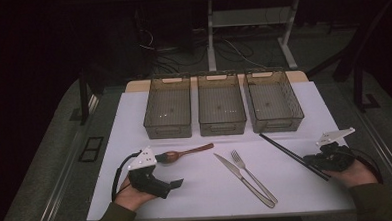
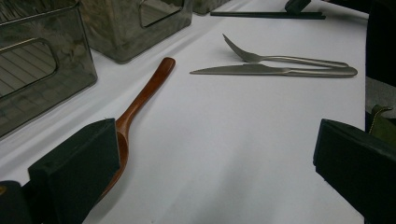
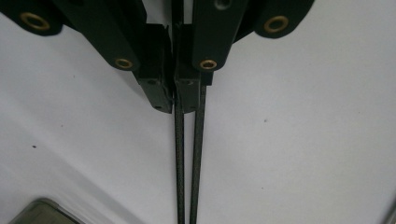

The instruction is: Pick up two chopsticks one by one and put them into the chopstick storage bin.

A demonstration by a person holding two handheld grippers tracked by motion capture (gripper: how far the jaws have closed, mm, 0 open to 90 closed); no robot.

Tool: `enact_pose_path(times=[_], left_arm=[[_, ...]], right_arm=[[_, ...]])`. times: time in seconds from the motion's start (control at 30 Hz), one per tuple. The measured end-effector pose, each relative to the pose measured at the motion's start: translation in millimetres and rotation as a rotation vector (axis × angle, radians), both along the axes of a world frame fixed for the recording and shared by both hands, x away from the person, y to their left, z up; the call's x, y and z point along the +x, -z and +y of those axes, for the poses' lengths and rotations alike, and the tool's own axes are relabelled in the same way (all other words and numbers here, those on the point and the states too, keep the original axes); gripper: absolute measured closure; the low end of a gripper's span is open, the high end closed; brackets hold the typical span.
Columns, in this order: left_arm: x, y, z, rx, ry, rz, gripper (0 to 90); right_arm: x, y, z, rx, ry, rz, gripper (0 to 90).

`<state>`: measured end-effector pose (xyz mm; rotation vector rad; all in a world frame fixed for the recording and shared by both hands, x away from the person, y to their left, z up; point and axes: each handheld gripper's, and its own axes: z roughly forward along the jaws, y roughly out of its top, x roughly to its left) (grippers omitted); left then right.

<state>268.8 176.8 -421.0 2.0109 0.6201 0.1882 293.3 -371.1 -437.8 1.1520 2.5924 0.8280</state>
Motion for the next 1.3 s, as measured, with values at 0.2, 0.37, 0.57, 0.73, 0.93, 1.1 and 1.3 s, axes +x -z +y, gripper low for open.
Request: enact_pose_path(times=[0.2, 0.37, 0.57, 0.73, 0.93, 1.1, 1.3], left_arm=[[0.0, 0.1, -0.3, 0.000, -0.001, 0.002, 0.0], [0.4, 0.1, -0.1, 0.002, 0.001, -0.003, 0.0], [0.4, 0.1, 0.0, 0.005, 0.001, 0.001, 0.0], [0.4, 0.5, -0.3, -0.001, -0.003, 0.003, 0.0], [0.6, 0.6, -0.4, 0.006, -0.001, 0.004, 0.0], [0.8, 1.0, -0.5, 0.001, -0.003, 0.004, 0.0], [1.1, 1.1, -0.4, 0.002, -0.005, 0.007, 0.0]], right_arm=[[-1.6, -6.5, -3.8, 0.025, 0.006, -0.011, 84.4], [-3.6, -11.6, -5.8, 0.050, 0.005, -0.029, 84.5], [-6.5, -19.2, -9.1, 0.085, 0.004, -0.056, 84.5], [-10.6, -26.7, -12.4, 0.118, 0.011, -0.088, 84.6], [-14.6, -34.3, -15.7, 0.153, 0.010, -0.113, 84.6], [-16.6, -39.1, -19.0, 0.190, 0.010, -0.126, 84.6], [-19.7, -48.6, -21.4, 0.229, 0.002, -0.148, 84.5]])
